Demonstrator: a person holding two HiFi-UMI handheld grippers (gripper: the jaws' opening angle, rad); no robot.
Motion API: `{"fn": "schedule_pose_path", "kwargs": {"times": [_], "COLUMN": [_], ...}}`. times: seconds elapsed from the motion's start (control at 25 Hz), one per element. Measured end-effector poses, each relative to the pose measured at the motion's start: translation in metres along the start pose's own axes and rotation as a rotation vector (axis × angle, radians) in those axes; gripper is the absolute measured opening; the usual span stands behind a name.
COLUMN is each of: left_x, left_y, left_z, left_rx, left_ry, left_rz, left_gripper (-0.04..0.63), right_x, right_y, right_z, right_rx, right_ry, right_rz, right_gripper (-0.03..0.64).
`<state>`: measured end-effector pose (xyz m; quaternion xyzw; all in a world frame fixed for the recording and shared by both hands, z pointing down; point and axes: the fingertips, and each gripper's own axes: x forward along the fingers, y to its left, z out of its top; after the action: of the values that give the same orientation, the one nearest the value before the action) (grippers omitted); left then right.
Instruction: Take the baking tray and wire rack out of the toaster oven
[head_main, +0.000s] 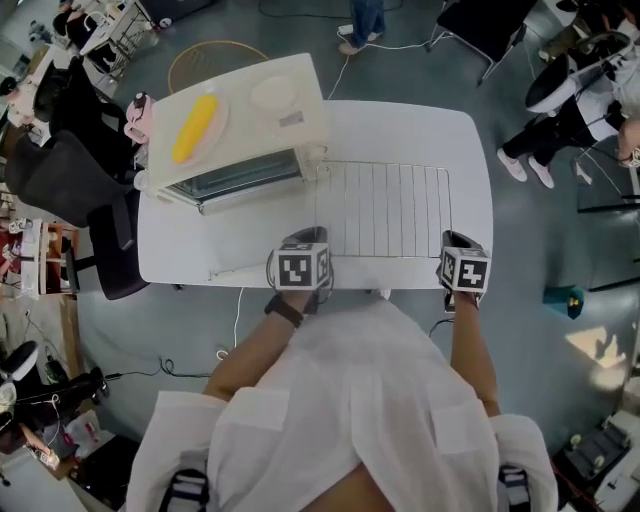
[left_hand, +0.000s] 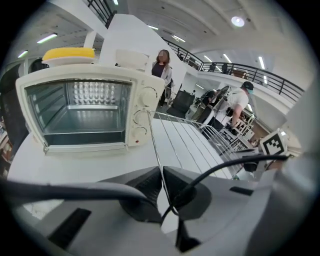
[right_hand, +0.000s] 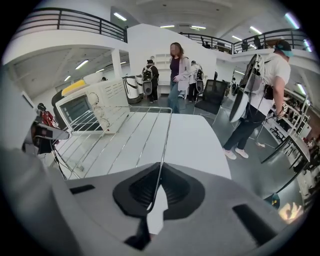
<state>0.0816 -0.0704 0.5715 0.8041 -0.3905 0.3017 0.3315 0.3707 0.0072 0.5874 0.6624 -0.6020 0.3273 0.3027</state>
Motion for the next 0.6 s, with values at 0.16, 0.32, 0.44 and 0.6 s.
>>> {"fn": "schedule_pose_path", "kwargs": {"times": [0.16,0.32,0.44,0.6], "left_x": [0.032,0.075,0.104,0.139], "left_y": [-0.032,-0.06,-0.074,-0.078], "left_z": [0.014,0.028,0.039,0.051], "left_rx": [0.011,0.014,0.012,-0.004], "left_ry": [0.008,0.001,-0.012,-0.006], "left_rz": [0.006,0.013,0.02,0.031], "left_gripper": [0.014,0.014,0.014,0.014], "right_x": [0.014,0.039,0.058,0.089], "right_y": [-0.046,-0.091,-0.116,-0.137], "right_z": [0.001,0.002,0.008,0.02], "right_rx": [0.014,0.042,0.054,0.053], "right_ry": [0.004,0.0,-0.008,-0.007], "right_rz": [0.005,0.021,0.033,0.047], "right_gripper": [0.005,0.005,0.005,0.005]}}
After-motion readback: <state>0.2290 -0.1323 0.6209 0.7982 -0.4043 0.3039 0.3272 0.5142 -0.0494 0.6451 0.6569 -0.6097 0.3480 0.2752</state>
